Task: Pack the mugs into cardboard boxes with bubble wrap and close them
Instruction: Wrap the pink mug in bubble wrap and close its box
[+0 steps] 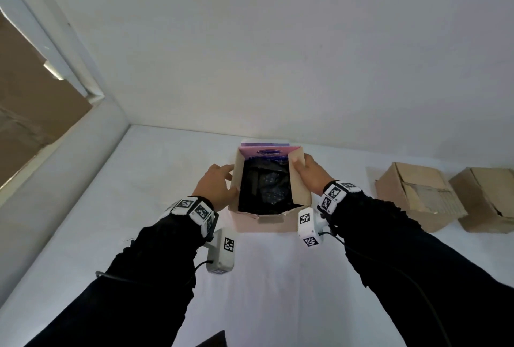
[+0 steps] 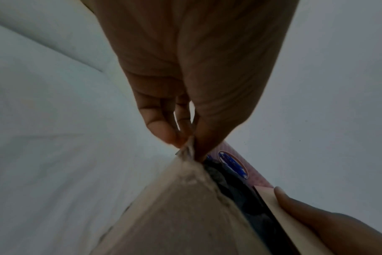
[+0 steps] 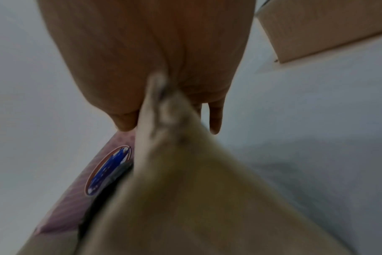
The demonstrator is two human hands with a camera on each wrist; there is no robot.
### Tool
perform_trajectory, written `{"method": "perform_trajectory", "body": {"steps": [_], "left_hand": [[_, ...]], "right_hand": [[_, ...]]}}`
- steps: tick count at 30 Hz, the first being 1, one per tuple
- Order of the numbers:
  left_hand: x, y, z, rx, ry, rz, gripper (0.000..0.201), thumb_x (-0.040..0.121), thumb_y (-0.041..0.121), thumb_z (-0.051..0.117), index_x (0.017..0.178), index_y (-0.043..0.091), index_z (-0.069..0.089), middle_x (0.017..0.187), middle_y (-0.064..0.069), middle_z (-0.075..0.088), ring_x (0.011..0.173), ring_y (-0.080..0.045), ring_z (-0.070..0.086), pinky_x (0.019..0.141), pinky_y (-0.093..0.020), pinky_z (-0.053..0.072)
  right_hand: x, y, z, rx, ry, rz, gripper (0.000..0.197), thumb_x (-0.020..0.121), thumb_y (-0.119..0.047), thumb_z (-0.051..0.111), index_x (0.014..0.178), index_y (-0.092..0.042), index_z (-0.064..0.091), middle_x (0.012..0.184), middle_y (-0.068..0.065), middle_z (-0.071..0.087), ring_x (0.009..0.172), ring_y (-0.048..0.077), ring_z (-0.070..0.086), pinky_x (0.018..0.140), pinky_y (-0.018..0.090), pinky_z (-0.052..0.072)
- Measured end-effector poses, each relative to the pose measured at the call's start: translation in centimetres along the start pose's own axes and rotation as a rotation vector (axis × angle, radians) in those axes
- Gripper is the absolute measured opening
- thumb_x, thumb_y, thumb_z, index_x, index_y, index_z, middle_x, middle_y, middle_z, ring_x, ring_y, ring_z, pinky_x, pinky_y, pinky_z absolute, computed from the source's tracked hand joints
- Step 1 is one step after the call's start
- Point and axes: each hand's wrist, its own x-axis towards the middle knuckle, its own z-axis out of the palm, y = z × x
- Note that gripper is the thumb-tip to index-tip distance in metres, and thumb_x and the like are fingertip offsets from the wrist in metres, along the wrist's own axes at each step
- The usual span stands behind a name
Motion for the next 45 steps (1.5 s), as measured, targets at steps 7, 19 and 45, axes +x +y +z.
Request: {"method": "perform_trajectory", "body": {"steps": [7,19,45], "left_hand": [[0.2,-0.5,-0.9,0.033,-0.041,-0.016,0.058,0.081,0.023,0.065,0.136,0.024,0.048,0.106,0.004,0.055,0.084,-0.016,0.059,0.090,-0.033,0.047],[-1.0,0.1,-0.7,0.040,-0.019,-0.006,0.051,0.082,0.022,0.064,0.132,0.023,0.053,0.106,0.003,0.057,0.091,-0.016,0.057,0.083,-0.025,0.043],[-7.2,0.5,0.7,-0.507,0.393,0.220,0.009,0.086,0.026,0.070,0.083,0.021,0.063,0.077,0.009,0.064,0.071,0.002,0.057,0.058,-0.010,0.041]], "right_hand": [[2.7,-1.1,0.2,0.114,0.096,-0.039,0.041,0.104,-0.034,0.035,0.131,-0.005,0.047,0.131,0.015,0.054,0.120,0.030,0.051,0.092,0.032,0.038],[1.1,-1.3,0.0,0.269,0.316,-0.075,0.022,0.096,-0.025,0.055,0.112,-0.012,0.063,0.114,0.009,0.067,0.106,0.030,0.060,0.098,0.046,0.046],[-14.8,0.6,1.4,0.018,0.624,-0.481,0.015,0.088,-0.012,0.061,0.098,-0.023,0.064,0.086,-0.011,0.065,0.083,0.003,0.060,0.075,0.026,0.051]]}}
